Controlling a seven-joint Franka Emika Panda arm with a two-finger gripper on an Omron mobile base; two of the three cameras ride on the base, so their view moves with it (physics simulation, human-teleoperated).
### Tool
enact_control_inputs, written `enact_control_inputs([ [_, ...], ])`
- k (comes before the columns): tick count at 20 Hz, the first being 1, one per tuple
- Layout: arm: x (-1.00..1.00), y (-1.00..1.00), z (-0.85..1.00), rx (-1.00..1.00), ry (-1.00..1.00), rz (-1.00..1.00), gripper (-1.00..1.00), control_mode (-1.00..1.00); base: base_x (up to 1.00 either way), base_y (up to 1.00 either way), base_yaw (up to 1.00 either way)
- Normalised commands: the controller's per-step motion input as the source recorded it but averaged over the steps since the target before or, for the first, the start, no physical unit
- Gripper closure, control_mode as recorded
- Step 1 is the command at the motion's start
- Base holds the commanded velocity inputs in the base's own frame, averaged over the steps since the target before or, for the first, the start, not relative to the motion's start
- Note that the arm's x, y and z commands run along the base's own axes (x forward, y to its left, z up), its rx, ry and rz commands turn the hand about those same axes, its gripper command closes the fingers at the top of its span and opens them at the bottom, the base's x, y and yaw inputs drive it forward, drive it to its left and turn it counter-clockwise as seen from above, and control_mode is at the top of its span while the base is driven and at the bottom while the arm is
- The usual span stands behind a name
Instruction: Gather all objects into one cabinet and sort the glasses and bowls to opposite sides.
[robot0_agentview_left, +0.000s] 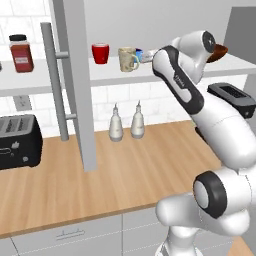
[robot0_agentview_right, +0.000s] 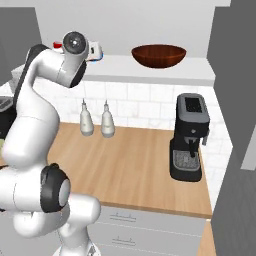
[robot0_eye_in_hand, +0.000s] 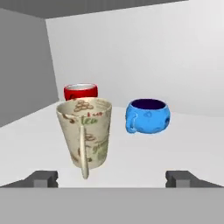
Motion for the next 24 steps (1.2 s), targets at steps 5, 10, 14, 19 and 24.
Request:
enact_control_inputs([
  [5,-1.00,-0.82,-0.49,0.04,-0.04,-0.02,-1.00,-1.00,0.00,0.00,0.00],
  [10,-1.00,-0.51,-0.95,-0.01,-0.13,0.00,-1.00,-1.00,0.00,0.00,0.00],
  [14,-0.72,-0.22,-0.85,-0.01,-0.05,0.00,-1.00,-1.00,0.00,0.00,0.00],
  [19,0.00,0.00,0.00,0.00,0.00,0.00,-1.00,-1.00,0.00,0.00,0.00],
  [24,0.00,0.00,0.00,0.00,0.00,0.00,-1.00,-1.00,0.00,0.00,0.00],
])
